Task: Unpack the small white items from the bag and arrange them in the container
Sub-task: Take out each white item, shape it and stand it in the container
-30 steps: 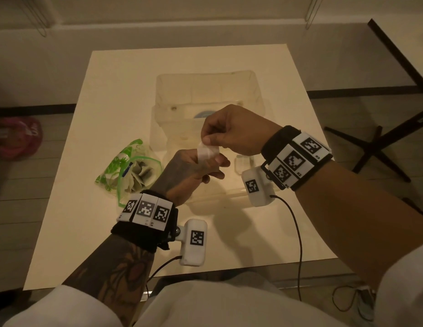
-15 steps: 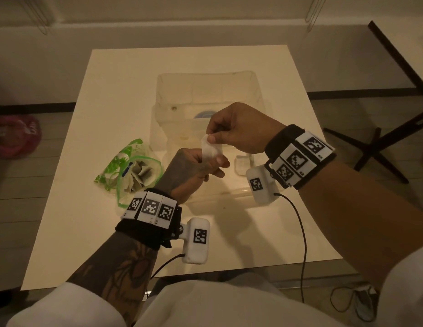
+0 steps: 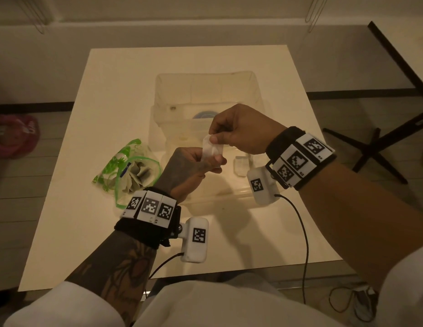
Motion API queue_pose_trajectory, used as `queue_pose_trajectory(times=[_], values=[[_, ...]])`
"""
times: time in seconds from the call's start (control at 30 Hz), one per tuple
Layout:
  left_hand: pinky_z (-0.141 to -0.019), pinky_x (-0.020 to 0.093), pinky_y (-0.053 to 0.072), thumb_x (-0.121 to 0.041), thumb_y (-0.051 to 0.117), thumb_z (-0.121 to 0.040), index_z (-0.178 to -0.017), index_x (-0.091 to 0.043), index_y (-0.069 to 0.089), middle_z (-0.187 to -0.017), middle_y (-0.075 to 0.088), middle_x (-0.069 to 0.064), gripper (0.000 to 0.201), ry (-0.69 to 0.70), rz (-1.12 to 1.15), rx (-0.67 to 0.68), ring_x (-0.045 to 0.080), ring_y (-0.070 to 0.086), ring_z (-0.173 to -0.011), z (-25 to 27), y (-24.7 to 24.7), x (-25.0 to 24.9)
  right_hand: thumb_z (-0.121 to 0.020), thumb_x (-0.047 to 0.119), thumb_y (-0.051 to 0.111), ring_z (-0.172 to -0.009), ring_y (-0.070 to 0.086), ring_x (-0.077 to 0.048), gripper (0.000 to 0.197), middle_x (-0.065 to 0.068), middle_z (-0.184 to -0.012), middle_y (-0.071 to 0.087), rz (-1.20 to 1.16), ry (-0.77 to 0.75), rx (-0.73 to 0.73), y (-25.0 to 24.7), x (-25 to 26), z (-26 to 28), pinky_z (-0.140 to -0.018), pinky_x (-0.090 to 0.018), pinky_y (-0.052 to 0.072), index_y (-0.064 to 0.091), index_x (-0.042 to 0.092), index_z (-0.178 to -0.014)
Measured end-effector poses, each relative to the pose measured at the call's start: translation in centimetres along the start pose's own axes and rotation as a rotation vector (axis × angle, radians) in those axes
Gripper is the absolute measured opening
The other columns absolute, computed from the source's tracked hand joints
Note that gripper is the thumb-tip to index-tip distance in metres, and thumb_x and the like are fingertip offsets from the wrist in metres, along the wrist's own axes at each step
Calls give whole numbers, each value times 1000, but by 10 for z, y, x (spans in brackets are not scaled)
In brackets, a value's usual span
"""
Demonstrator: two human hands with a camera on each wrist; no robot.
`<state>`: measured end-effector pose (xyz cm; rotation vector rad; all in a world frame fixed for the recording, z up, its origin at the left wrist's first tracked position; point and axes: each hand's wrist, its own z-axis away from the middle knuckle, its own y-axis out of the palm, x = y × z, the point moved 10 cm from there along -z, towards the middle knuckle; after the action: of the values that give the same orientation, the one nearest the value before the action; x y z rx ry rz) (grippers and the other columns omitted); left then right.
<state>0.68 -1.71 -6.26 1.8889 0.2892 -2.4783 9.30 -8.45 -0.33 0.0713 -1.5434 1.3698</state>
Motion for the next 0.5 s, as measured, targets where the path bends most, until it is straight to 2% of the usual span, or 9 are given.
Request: queue_pose_trajectory(times=[0.07, 0.1, 0.17, 0.2, 0.23, 0.3, 0.33, 0.4, 0.5], values=[[-66, 21, 47, -31, 66, -88, -95, -16, 75, -92, 76, 2, 18, 13, -10, -9, 10, 71, -84, -1, -1, -1, -89, 22, 68, -74, 62, -10, 5, 4, -80, 69, -3, 0, 1, 0, -1, 0, -70, -23, 50, 72, 18, -88], [-64, 24, 48, -32, 67, -88, -93, -20, 75, -91, 76, 3, 15, 23, -18, -29, 12, 70, -84, -2, -3, -2, -88, 22, 68, -74, 62, -11, 6, 3, -81, 69, -2, 1, 3, -1, -2, 0, -71, -24, 51, 72, 17, -89], [-67, 41, 52, -37, 65, -88, -87, -31, 73, -89, 75, 7, 9, 49, -41, -85, 26, 67, -86, -3, -8, -4, -88, 22, 68, -77, 63, -14, 7, 1, -82, 70, 6, 7, 13, -1, -3, -1, -72, -26, 51, 72, 16, -91], [-69, 46, 52, -37, 64, -89, -86, -34, 72, -89, 74, 9, 9, 59, -50, -102, 29, 66, -85, -4, -10, -5, -88, 23, 68, -77, 63, -15, 8, 0, -82, 70, 9, 12, 21, -1, -4, -1, -72, -26, 51, 72, 17, -91], [-69, 44, 52, -35, 63, -90, -86, -33, 72, -87, 74, 8, 9, 71, -57, -102, 26, 67, -82, -4, -11, -7, -88, 23, 69, -75, 63, -14, 7, 1, -81, 69, 10, 15, 26, -1, -5, -1, -71, -25, 51, 72, 17, -90], [-68, 31, 52, -30, 63, -91, -86, -32, 71, -82, 75, -5, 9, 95, -75, -78, 8, 67, -75, -5, -9, -10, -88, 23, 69, -72, 61, -11, 5, 3, -79, 68, 12, 23, 27, -1, -7, 0, -69, -24, 51, 72, 19, -90], [-69, 29, 52, -30, 64, -90, -84, -33, 71, -80, 75, -7, 10, 95, -80, -67, 6, 68, -75, -5, -7, -10, -88, 23, 69, -72, 60, -10, 5, 3, -79, 68, 11, 28, 24, -2, -8, 0, -69, -24, 50, 72, 19, -90], [-70, 33, 53, -31, 65, -89, -84, -32, 73, -83, 76, -3, 9, 71, -65, -52, 13, 70, -80, -7, -6, -7, -88, 23, 69, -74, 62, -12, 5, 3, -81, 69, 0, 37, 21, -2, -9, 0, -70, -25, 51, 72, 19, -90], [-75, 31, 51, -31, 63, -91, -93, -20, 74, -90, 76, -1, 16, 25, -32, -17, 10, 71, -87, -8, -1, -2, -89, 24, 68, -71, 60, -11, 5, 0, -80, 69, -11, 35, 26, -1, -8, 0, -68, -26, 51, 71, 19, -89]])
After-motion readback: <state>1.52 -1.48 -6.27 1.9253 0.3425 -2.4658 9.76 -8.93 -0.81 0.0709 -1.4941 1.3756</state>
